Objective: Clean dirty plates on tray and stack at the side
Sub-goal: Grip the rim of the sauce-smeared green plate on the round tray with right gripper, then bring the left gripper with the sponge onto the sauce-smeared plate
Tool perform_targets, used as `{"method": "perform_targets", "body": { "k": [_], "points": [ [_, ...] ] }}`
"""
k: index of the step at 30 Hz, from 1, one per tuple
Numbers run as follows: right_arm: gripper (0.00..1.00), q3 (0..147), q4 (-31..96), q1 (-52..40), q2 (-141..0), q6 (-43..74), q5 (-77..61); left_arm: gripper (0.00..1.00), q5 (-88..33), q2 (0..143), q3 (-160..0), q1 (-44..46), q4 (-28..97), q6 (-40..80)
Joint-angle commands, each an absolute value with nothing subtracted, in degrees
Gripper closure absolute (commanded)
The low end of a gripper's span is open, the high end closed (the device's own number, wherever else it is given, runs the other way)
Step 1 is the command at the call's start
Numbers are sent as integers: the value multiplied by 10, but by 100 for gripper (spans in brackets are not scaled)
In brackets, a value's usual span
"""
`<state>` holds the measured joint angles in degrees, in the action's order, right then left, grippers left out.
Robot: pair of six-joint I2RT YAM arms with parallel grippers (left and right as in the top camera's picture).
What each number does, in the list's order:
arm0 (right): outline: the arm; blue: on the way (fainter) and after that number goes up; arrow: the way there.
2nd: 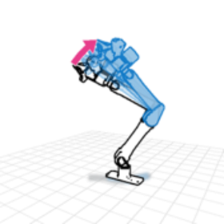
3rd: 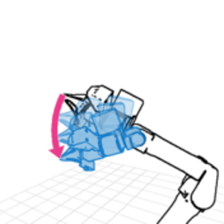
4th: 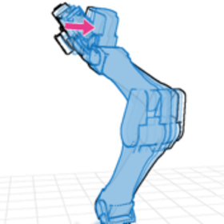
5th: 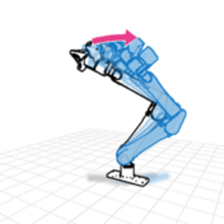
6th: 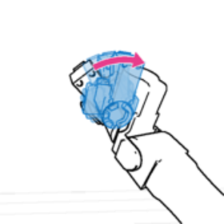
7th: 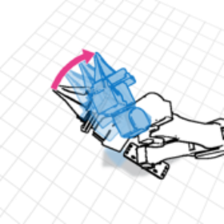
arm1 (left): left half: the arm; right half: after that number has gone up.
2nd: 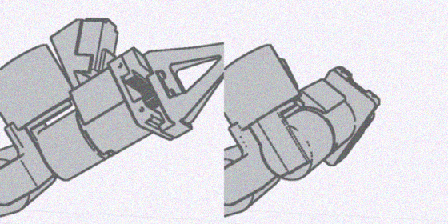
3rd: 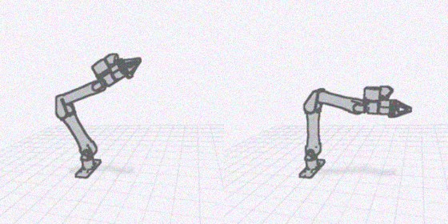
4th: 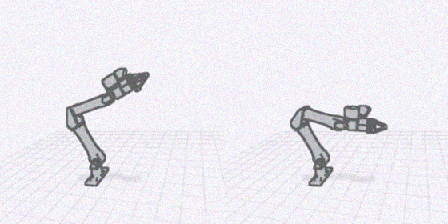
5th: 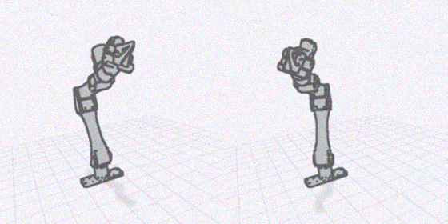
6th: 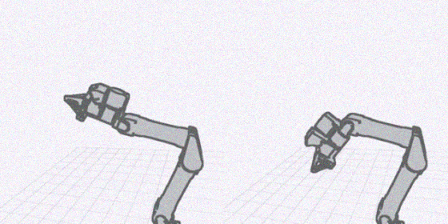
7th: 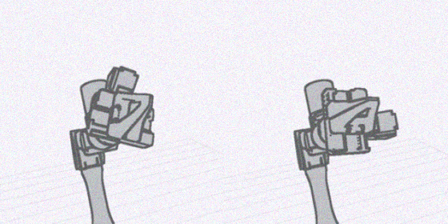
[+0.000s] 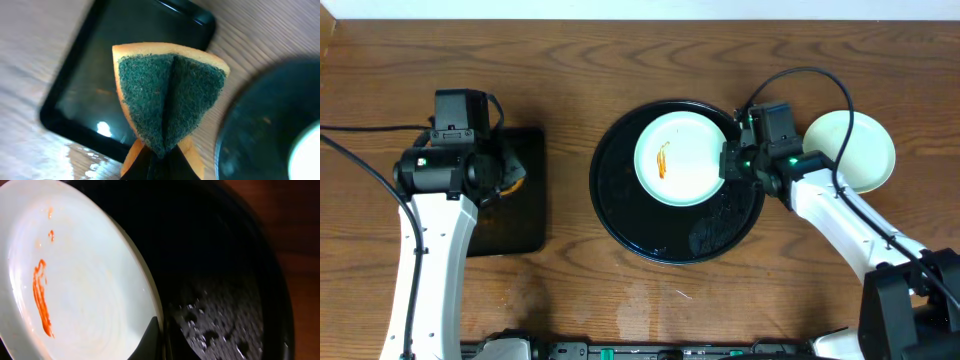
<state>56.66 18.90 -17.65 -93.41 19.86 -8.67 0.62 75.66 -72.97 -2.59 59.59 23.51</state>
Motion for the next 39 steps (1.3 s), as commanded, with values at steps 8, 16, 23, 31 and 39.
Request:
{"method": "perform_targets", "body": {
  "k": [8,16,23,31,39],
  "points": [
    [99,577,162,-192,-1060,246,-126,92,-131,760,-724,22,578,199],
    [99,577,159,-192,-1078,231,-140,92,-131,812,-724,151,505,212],
    [99,577,161,-192,-1079,231,-140,92,-131,915,-724,237,432,239],
    [99,577,161,-192,-1079,231,-140,92,-131,1011,-724,291,306,317],
    [99,577,162,-192,-1079,231,-140,91,-131,1048,-724,305,223,398]
  ]
}}
